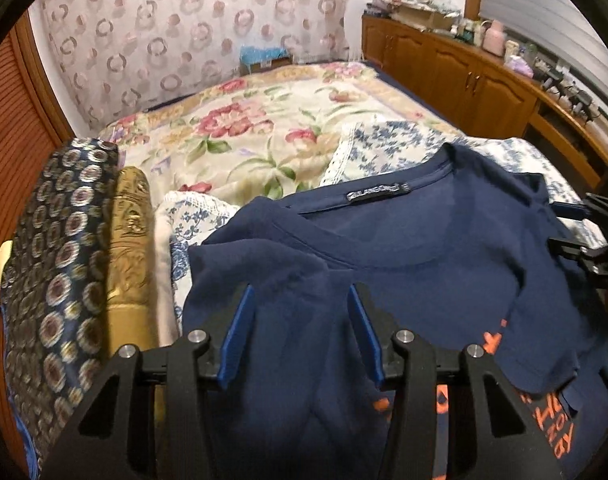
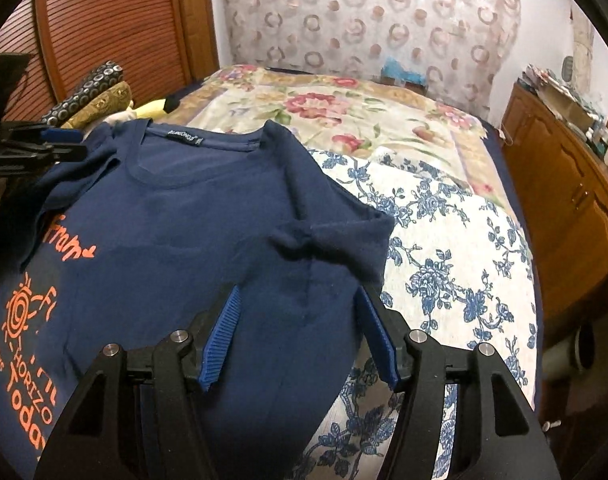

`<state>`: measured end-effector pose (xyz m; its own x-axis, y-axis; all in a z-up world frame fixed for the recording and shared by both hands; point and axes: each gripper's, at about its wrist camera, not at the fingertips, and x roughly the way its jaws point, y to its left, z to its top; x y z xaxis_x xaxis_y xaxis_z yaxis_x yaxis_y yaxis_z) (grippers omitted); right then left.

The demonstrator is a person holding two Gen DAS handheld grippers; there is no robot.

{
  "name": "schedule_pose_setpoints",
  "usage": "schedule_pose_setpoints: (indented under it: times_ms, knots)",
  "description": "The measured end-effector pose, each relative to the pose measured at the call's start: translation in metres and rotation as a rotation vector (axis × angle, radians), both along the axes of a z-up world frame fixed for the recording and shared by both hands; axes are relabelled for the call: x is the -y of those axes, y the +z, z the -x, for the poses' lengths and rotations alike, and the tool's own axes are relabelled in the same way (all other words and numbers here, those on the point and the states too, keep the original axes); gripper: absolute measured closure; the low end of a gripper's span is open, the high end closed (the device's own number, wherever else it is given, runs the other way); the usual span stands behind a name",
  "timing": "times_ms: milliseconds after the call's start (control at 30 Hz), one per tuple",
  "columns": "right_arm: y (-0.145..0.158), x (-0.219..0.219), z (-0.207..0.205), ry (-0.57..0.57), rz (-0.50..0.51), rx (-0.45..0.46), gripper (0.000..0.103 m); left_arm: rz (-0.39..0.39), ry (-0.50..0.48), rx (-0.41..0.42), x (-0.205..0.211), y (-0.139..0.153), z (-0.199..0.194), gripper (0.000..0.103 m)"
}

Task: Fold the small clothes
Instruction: 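Open the right gripper on the folded side and lift away, then grasp the shirt's collar edge with both grippers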

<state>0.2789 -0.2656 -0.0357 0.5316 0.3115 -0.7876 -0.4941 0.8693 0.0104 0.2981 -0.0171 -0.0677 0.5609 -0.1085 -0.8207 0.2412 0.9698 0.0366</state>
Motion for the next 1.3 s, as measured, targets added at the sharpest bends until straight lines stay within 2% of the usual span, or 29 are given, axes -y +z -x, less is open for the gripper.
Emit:
schedule_pose_setpoints:
  times_ms: [267, 300, 400, 467, 633, 700, 867, 967, 1133, 1300]
  knots:
    - [-0.001, -0.004, 0.000, 0.004, 0.009, 0.002, 0.037, -0.043, 0.032, -0.038, 0.003, -0.014, -0.019, 0.055]
    - [-0.001, -0.004, 0.000, 0.004, 0.009, 0.002, 0.037, -0.045, 0.029, -0.039, 0.003, -0.014, -0.021, 0.059]
    - [-0.001, -0.004, 0.000, 0.005, 0.010, 0.003, 0.036, -0.079, 0.018, -0.035, 0.008, -0.014, -0.020, 0.063]
    - [-0.001, -0.004, 0.000, 0.006, 0.008, 0.001, 0.035, -0.077, 0.001, -0.036, 0.007, -0.014, -0.018, 0.069]
    - [-0.002, -0.008, 0.000, 0.008, 0.006, -0.001, 0.034, -0.085, -0.012, -0.024, 0.006, -0.008, -0.016, 0.095]
    - [-0.002, -0.009, 0.000, 0.008, 0.007, 0.000, 0.033, -0.074, -0.014, -0.004, 0.001, -0.001, -0.014, 0.098]
    - [-0.002, -0.008, 0.000, 0.007, 0.007, -0.001, 0.033, -0.057, -0.006, 0.120, -0.015, 0.042, 0.002, 0.100]
    - [-0.002, -0.007, 0.000, 0.008, 0.006, -0.001, 0.032, -0.042, 0.035, 0.178, -0.036, 0.065, 0.008, 0.101]
    - [-0.002, -0.008, -0.001, 0.009, 0.004, -0.004, 0.032, -0.013, 0.098, 0.228, -0.073, 0.081, 0.017, 0.101]
    - [-0.001, -0.006, -0.011, -0.024, 0.038, -0.015, 0.032, 0.007, 0.113, 0.261, -0.089, 0.087, 0.034, 0.101]
